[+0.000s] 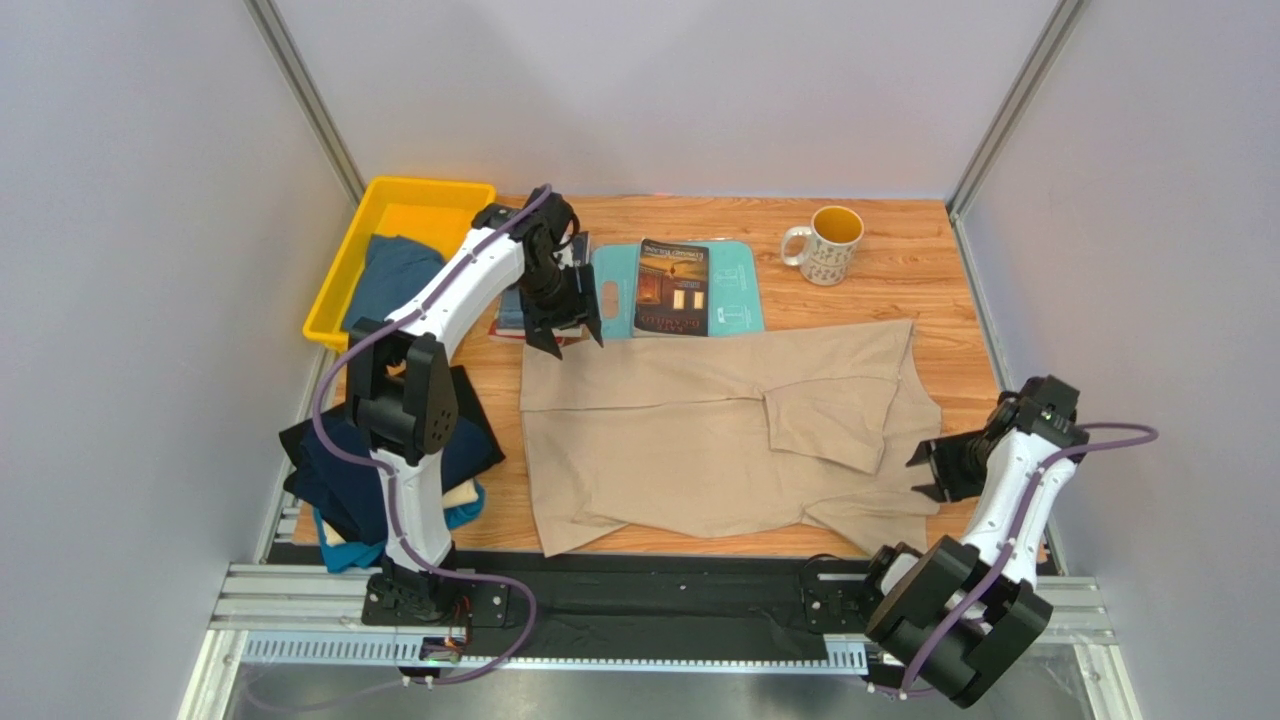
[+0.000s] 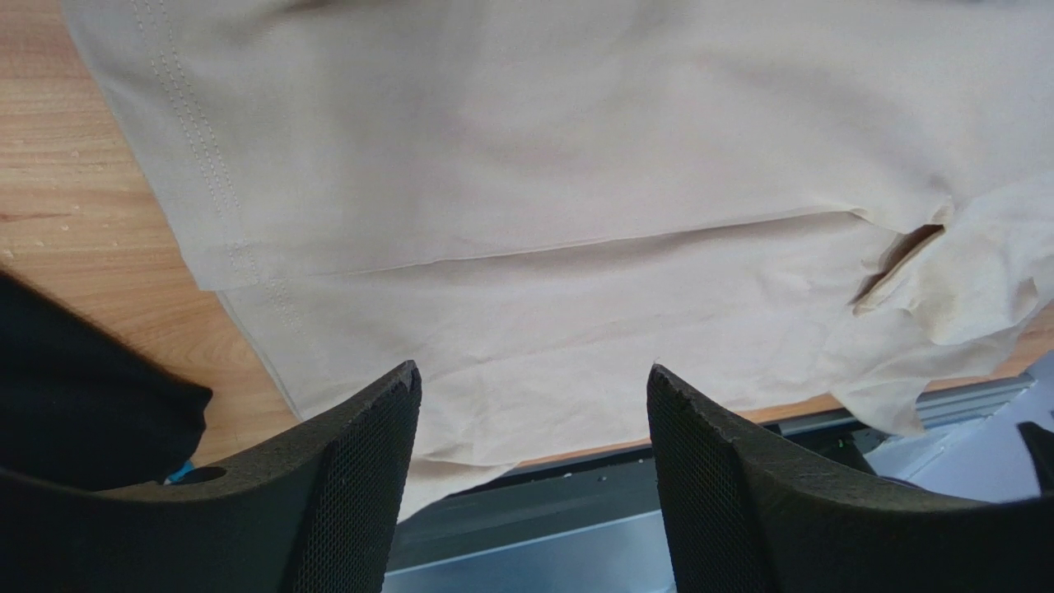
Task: Fold and stack the t-shirts
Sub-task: Fold the tshirt
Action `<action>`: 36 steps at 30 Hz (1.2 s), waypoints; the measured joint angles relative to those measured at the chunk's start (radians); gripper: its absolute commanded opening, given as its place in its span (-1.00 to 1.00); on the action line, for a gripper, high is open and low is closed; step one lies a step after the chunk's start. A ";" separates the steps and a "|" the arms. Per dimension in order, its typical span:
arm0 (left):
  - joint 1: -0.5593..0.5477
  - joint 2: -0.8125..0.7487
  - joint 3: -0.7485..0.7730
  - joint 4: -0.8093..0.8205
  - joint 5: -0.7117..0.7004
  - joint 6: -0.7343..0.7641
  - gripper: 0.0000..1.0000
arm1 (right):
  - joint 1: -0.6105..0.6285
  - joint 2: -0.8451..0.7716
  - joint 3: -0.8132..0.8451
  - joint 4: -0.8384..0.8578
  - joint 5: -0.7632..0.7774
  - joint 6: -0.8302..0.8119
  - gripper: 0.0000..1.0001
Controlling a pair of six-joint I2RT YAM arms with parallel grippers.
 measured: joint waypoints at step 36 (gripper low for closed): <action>0.045 -0.069 -0.098 -0.015 -0.042 0.006 0.47 | 0.036 -0.109 -0.013 0.073 -0.314 0.181 -0.24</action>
